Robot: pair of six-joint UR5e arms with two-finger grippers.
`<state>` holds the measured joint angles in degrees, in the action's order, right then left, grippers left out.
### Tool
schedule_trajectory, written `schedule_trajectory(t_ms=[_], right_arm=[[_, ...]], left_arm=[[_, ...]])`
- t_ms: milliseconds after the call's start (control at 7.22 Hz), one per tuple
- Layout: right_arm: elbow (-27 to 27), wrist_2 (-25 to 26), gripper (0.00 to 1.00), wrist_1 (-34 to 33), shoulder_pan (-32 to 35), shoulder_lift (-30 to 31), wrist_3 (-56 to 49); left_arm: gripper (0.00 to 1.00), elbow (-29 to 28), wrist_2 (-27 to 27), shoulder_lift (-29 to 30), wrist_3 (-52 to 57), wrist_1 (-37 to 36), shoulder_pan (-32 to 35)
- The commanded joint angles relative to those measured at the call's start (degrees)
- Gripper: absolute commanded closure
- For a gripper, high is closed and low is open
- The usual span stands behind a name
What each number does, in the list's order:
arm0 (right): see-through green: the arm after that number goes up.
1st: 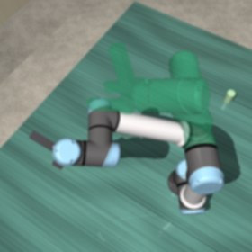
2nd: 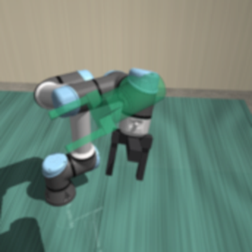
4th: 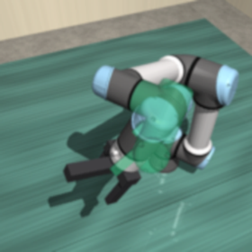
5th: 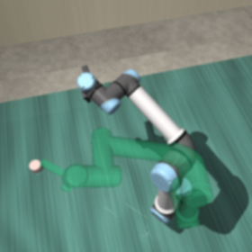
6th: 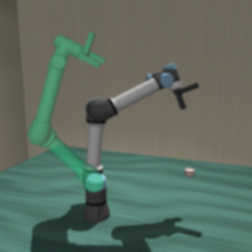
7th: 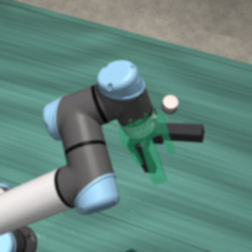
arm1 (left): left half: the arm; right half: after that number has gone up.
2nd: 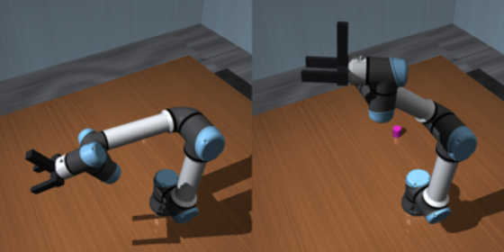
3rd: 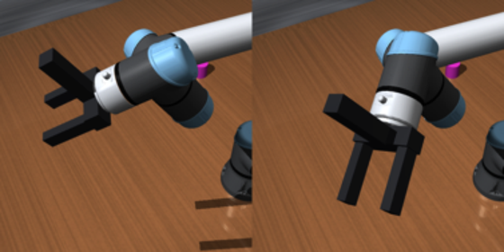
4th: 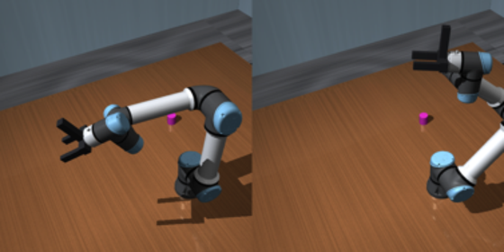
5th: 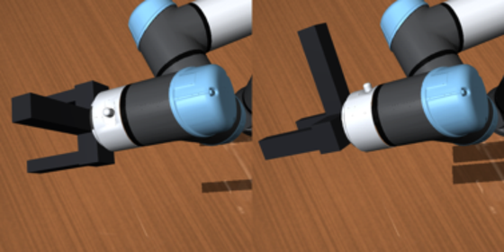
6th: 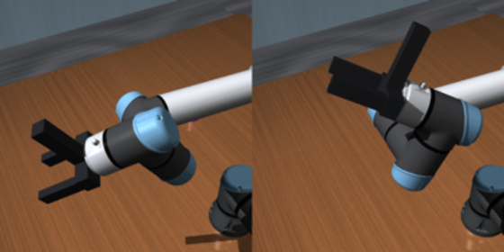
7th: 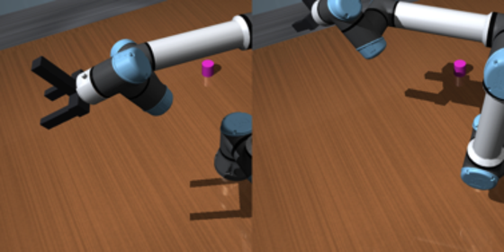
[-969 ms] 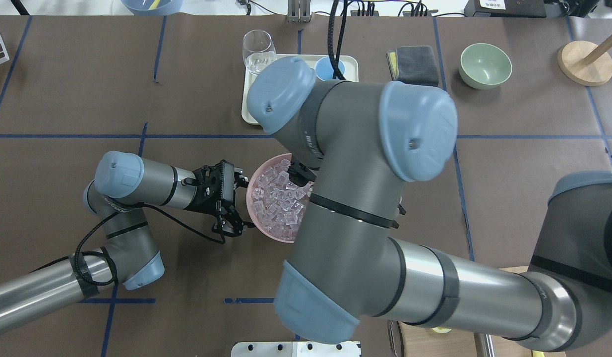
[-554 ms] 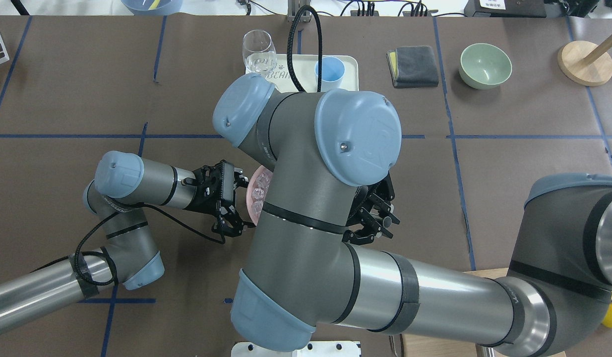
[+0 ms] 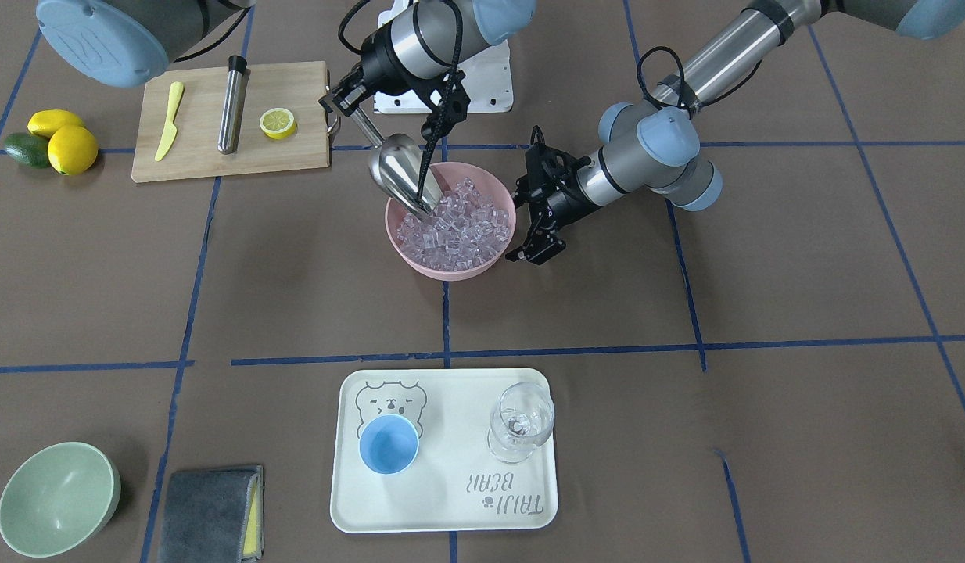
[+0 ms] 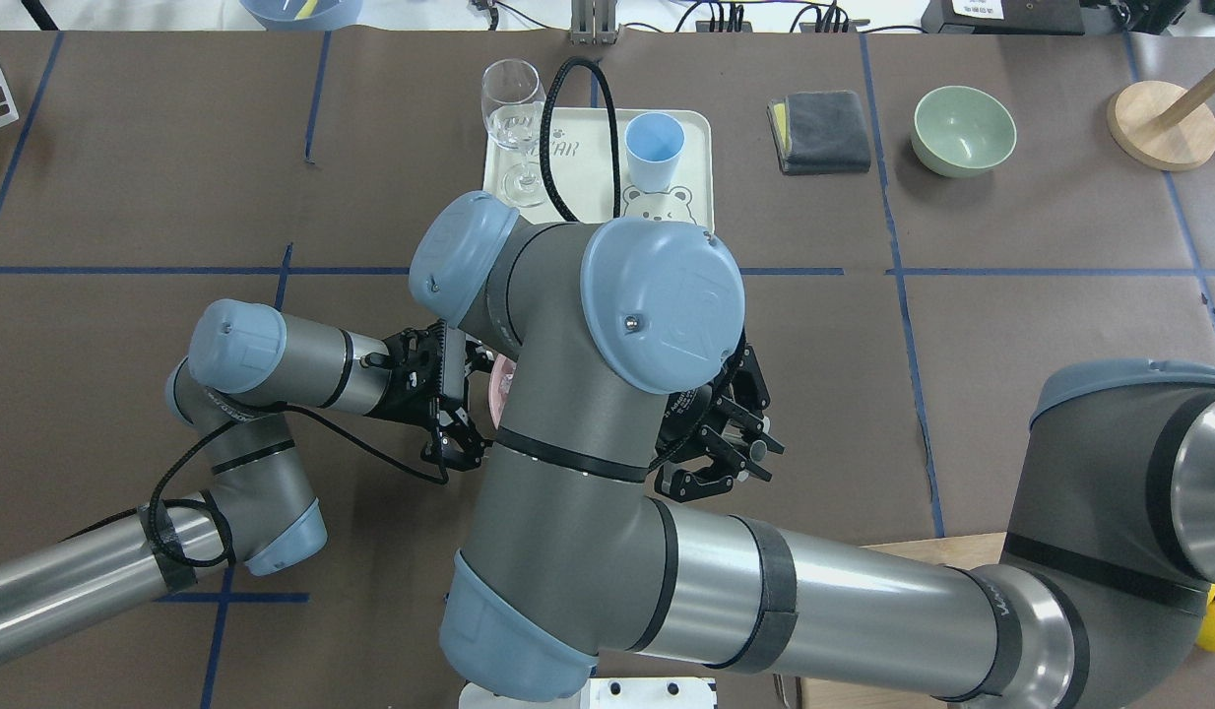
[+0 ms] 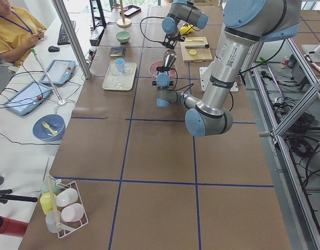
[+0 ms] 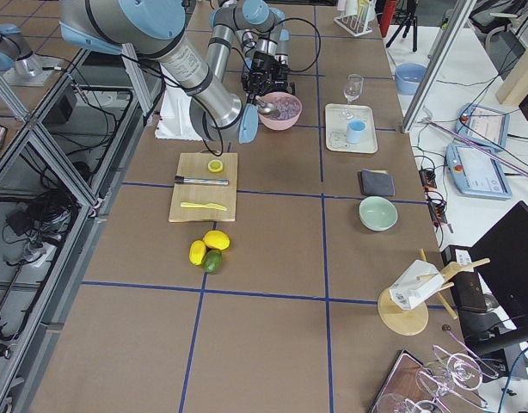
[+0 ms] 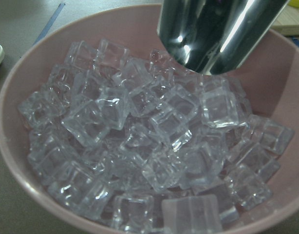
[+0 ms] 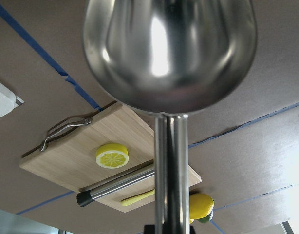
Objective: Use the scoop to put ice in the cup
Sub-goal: 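Dip the scoop into the ice cubes with the right gripper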
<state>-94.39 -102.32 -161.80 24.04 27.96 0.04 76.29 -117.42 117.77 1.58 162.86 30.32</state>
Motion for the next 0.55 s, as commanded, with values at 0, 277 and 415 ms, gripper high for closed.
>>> schedule_trajectory(t_ms=[0,277,415], right_arm=[[3.3,0.5,1.00,5.7,0.0,0.1,0.5],[4.1,1.1,1.00,9.0,0.0,0.7,1.3],[4.0,1.1,1.00,11.1,0.0,1.8,1.6]], left_arm=[[0.00,0.0,0.0,0.0,0.0,0.1,0.0],[0.00,0.0,0.0,0.0,0.0,0.0,0.0],[0.00,0.0,0.0,0.0,-0.1,0.0,0.0]])
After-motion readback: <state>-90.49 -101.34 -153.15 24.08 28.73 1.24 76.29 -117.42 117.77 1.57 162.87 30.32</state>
